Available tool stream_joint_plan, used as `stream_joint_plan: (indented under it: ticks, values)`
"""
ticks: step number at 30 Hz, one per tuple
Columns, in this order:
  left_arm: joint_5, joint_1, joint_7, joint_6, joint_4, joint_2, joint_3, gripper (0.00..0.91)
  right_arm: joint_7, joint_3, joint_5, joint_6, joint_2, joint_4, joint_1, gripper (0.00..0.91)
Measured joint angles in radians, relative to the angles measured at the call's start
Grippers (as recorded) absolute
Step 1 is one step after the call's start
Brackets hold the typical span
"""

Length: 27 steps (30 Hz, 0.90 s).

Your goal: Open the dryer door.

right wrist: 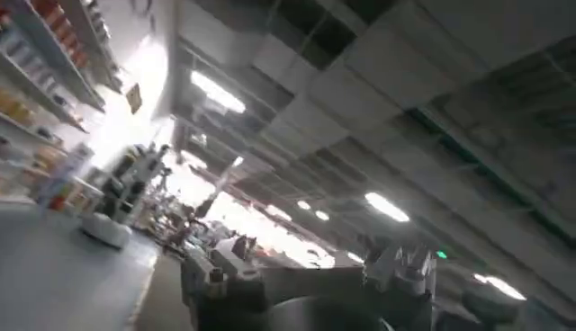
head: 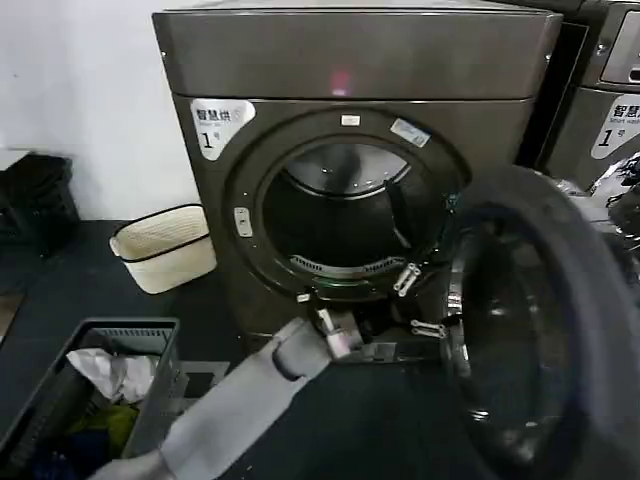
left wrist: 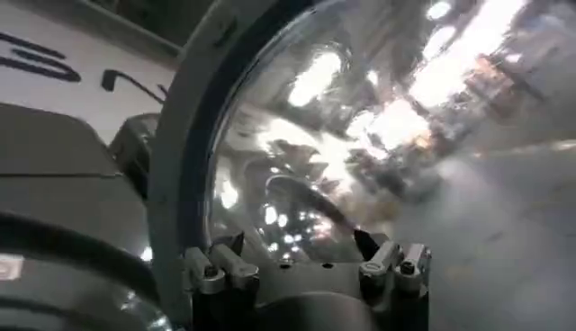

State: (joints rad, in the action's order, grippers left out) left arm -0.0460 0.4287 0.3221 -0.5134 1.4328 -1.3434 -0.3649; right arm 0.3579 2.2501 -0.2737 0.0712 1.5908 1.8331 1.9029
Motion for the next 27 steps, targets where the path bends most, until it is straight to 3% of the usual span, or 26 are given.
stream_joint_plan:
  ticks: [27]
  values:
    - [0.038, -0.071, -0.018, 0.013, -0.19, -0.213, -0.035, 0.907, 0.011, 0.022, 0.018, -0.001, 0.001, -0.025, 0.018, 0.907]
